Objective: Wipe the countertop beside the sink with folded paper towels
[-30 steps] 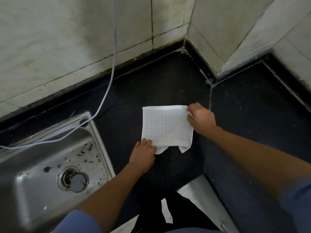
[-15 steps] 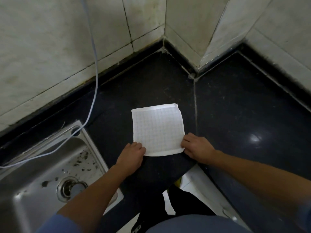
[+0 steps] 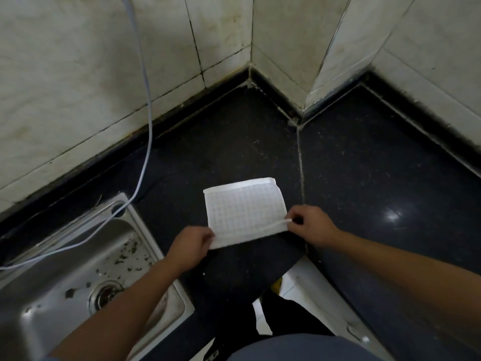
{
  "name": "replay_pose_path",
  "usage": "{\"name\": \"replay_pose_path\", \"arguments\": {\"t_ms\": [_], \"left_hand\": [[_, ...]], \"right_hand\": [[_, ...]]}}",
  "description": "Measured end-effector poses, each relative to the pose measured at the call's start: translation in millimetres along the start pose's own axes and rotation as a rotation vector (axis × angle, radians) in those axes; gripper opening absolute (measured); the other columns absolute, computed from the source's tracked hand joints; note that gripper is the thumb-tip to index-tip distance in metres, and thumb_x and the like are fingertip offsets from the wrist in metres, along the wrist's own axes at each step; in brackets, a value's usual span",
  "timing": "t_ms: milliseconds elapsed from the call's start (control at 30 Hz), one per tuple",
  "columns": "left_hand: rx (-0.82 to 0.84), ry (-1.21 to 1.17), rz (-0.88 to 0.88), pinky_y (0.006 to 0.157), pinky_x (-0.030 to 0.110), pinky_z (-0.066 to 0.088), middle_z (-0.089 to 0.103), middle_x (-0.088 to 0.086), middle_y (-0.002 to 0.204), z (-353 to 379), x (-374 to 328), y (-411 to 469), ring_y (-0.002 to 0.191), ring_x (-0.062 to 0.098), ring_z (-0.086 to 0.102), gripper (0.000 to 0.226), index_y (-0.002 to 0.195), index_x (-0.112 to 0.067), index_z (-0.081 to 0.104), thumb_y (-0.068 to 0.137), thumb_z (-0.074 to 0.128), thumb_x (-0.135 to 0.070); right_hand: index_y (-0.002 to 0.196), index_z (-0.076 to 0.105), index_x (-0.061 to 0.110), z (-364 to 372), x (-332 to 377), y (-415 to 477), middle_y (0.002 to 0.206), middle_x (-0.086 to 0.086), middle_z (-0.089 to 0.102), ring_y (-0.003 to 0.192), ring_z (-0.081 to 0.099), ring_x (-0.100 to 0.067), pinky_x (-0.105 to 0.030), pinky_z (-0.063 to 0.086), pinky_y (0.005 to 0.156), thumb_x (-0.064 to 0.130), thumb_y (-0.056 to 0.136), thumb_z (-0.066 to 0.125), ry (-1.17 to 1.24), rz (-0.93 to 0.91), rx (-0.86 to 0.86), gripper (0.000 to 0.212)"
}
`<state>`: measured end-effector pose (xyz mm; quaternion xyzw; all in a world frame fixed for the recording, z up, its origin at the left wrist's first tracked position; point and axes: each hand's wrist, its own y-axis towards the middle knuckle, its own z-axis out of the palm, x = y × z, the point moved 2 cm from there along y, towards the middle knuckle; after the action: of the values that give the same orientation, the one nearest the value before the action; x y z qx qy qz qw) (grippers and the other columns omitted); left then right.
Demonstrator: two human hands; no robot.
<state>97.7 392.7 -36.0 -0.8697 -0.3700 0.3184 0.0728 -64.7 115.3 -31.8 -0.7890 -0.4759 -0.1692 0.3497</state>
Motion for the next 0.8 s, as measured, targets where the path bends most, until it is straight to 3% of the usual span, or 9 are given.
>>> {"name": "replay_pose_path", "arguments": {"t_ms": [100, 233, 367, 433, 567, 800], "left_hand": [[-0.12, -0.14, -0.116, 0.073, 0.024, 0.047, 0.072, 0.002, 0.084, -30, 7, 30, 0.075, 0.012, 0.063, 0.013, 0.092, -0.011, 0.075, 0.086, 0.064, -0.009], [-0.163, -0.181, -0.237, 0.079, 0.025, 0.048, 0.072, 0.01, 0.091, -47, 16, 69, 0.081, 0.018, 0.064, 0.015, 0.097, -0.006, 0.074, 0.086, 0.064, -0.006], [-0.173, -0.179, -0.27, 0.085, 0.028, 0.048, 0.072, 0.014, 0.097, -44, 16, 98, 0.093, 0.025, 0.066, 0.017, 0.098, -0.004, 0.073, 0.086, 0.061, -0.004], [-0.167, -0.164, -0.27, 0.086, 0.032, 0.051, 0.071, 0.014, 0.098, -42, 15, 110, 0.094, 0.026, 0.065, 0.018, 0.098, -0.004, 0.073, 0.087, 0.059, -0.004], [-0.141, -0.149, -0.305, 0.087, 0.037, 0.053, 0.071, 0.013, 0.098, -36, 19, 126, 0.093, 0.025, 0.065, 0.017, 0.097, -0.005, 0.073, 0.087, 0.059, -0.004], [-0.117, -0.108, -0.33, 0.078, 0.035, 0.053, 0.067, 0.007, 0.08, -33, 27, 135, 0.082, 0.024, 0.065, 0.006, 0.078, -0.014, 0.066, 0.084, 0.067, -0.012]], "right_hand": [[0.077, 0.065, 0.019, -11, 15, 36, 0.072, 0.005, 0.064, 0.069, 0.059, -0.01, -0.031, 0.05, 0.069, 0.015, 0.08, 0.07, 0.254, 0.129, -0.101, 0.007], [0.071, 0.061, 0.018, -16, 31, 81, 0.07, 0.001, 0.063, 0.064, 0.058, -0.01, -0.027, 0.046, 0.066, 0.008, 0.082, 0.068, 0.436, 0.279, -0.163, 0.016], [0.082, 0.067, 0.018, -16, 24, 107, 0.087, -0.003, 0.067, 0.084, 0.063, -0.018, -0.031, 0.053, 0.079, 0.016, 0.084, 0.066, 0.267, 0.401, -0.171, 0.003], [0.088, 0.071, 0.015, -16, 21, 111, 0.092, -0.005, 0.068, 0.089, 0.062, -0.019, -0.03, 0.052, 0.083, 0.016, 0.084, 0.066, 0.175, 0.418, -0.18, 0.006], [0.089, 0.072, 0.013, -14, 19, 114, 0.094, -0.008, 0.07, 0.09, 0.064, -0.022, -0.031, 0.051, 0.081, 0.016, 0.084, 0.066, 0.112, 0.426, -0.201, 0.008], [0.085, 0.071, 0.014, -11, 16, 122, 0.093, -0.009, 0.071, 0.089, 0.065, -0.023, -0.025, 0.048, 0.074, 0.02, 0.082, 0.068, 0.043, 0.456, -0.201, 0.007]]}}
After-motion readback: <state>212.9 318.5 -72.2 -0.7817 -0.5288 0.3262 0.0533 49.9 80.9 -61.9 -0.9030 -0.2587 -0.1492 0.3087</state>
